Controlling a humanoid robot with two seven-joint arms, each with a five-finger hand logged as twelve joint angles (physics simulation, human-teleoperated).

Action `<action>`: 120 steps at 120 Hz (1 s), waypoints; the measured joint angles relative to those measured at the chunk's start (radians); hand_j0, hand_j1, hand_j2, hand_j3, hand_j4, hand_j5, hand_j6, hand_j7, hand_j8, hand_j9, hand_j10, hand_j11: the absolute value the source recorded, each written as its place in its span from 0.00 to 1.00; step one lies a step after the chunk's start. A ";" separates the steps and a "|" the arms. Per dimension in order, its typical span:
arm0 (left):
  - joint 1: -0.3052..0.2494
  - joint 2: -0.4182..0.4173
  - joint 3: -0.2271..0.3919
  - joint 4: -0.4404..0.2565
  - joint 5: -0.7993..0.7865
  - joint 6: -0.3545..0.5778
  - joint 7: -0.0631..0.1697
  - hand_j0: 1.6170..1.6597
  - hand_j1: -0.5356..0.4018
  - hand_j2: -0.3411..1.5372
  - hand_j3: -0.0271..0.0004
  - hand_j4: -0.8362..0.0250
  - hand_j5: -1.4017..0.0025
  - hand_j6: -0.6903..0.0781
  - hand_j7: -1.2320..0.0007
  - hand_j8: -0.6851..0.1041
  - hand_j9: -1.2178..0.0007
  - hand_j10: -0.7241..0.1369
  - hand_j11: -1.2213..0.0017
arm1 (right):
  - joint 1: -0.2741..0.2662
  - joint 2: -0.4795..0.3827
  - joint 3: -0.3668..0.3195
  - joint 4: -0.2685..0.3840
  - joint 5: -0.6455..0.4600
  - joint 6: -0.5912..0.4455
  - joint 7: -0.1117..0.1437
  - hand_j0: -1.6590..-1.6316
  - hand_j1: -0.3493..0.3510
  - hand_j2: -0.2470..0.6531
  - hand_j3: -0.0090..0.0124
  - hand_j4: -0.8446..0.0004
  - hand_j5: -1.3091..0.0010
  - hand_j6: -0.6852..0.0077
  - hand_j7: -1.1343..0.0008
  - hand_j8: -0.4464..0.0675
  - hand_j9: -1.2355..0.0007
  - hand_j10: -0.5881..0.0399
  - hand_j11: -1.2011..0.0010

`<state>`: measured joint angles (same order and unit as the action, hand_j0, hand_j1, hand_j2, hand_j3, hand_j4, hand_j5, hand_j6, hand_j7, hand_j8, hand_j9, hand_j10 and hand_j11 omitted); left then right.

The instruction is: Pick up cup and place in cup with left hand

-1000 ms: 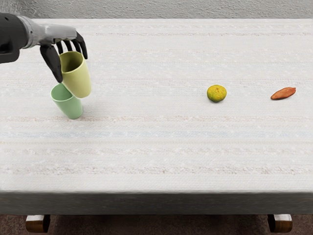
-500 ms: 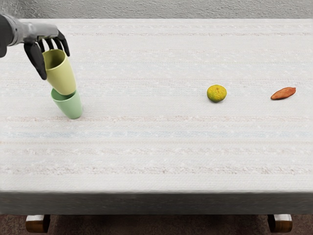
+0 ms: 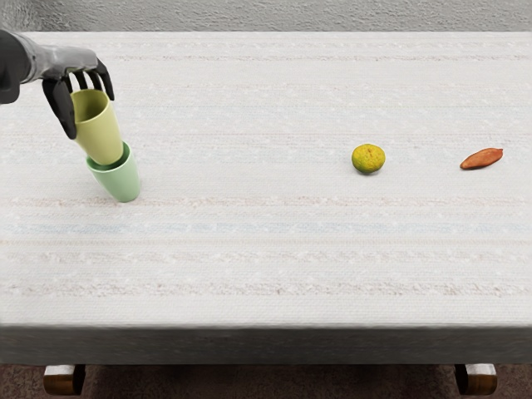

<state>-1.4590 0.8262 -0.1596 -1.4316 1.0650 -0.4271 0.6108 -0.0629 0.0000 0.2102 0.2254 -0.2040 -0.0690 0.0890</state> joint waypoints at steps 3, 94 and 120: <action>0.006 -0.002 0.000 0.003 0.002 0.000 0.000 0.94 0.43 0.30 0.99 0.42 0.54 0.44 0.49 0.41 0.48 0.28 0.48 | 0.000 0.000 0.000 0.000 0.000 0.000 0.000 0.04 0.05 0.27 0.42 0.97 0.97 0.95 0.97 0.82 0.97 0.89 0.97; 0.022 -0.051 -0.014 0.010 -0.085 0.009 0.000 0.96 0.87 0.20 0.99 0.89 0.93 0.82 0.93 0.79 0.93 0.76 0.93 | 0.006 0.000 0.001 0.000 0.000 0.000 0.000 0.04 0.05 0.27 0.42 0.97 0.97 0.95 0.97 0.82 0.97 0.89 0.97; -0.007 -0.192 -0.045 0.000 -0.432 0.001 0.000 0.96 0.92 0.19 0.99 0.94 0.98 0.87 0.97 0.84 0.97 0.81 0.97 | 0.005 0.000 0.000 0.000 0.000 0.000 0.000 0.04 0.05 0.27 0.42 0.97 0.97 0.95 0.97 0.82 0.97 0.89 0.97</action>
<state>-1.4664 0.6345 -0.2044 -1.4312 0.6326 -0.4261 0.6109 -0.0579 0.0000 0.2106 0.2252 -0.2040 -0.0690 0.0889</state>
